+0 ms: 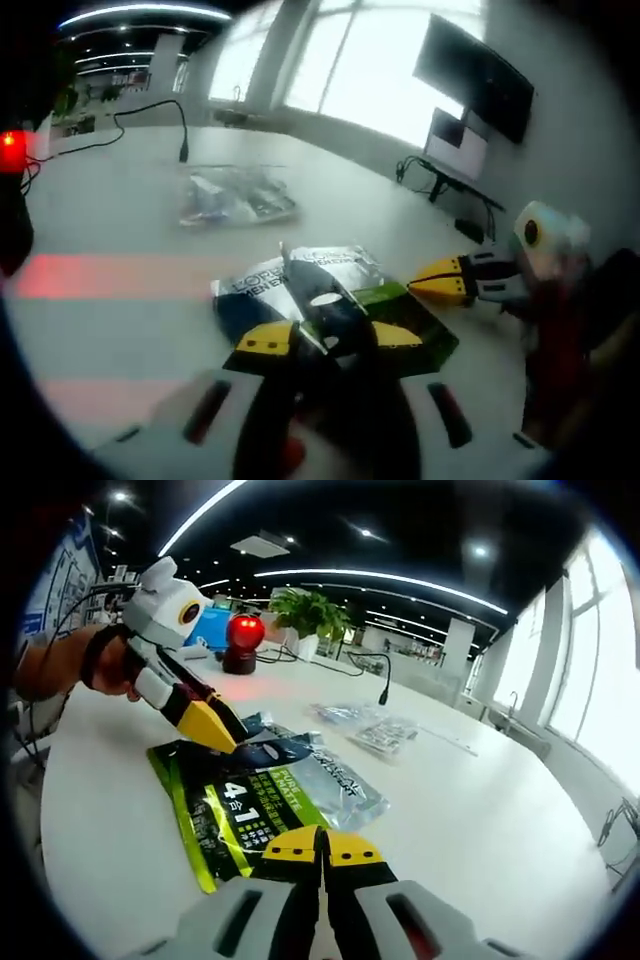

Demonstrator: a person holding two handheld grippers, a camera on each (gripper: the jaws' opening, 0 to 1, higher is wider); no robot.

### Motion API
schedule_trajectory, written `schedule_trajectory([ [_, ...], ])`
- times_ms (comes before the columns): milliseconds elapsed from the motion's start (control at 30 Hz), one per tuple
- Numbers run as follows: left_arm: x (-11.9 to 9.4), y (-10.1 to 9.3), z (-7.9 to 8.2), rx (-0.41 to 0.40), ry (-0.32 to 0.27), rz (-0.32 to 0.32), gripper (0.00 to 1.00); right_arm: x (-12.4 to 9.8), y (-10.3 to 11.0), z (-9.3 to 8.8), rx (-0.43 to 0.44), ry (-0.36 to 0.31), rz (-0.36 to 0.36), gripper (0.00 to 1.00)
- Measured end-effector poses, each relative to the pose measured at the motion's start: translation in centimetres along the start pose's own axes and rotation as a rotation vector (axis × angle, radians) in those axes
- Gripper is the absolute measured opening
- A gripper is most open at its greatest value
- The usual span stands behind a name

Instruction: Clip sheet goods on table flip sheet goods clip sheet goods scan sheet goods put sheet goods back to table

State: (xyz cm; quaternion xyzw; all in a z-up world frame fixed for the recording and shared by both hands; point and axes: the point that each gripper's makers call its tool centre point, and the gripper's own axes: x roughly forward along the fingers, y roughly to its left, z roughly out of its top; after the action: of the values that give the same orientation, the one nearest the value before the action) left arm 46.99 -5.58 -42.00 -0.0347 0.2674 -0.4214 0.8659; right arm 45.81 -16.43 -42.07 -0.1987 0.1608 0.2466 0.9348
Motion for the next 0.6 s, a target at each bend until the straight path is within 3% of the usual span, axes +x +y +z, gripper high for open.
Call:
schedule_trajectory([
  [433,0.9,0.2,0.2,-0.026,0.106,-0.031,0.2,0.4,0.2,0.0,-0.069,0.047,0.045,0.0],
  [600,1.1,0.4,0.3,-0.039,0.12,-0.045,0.2,0.4,0.1,-0.5,-0.073,0.07,0.048,0.0],
])
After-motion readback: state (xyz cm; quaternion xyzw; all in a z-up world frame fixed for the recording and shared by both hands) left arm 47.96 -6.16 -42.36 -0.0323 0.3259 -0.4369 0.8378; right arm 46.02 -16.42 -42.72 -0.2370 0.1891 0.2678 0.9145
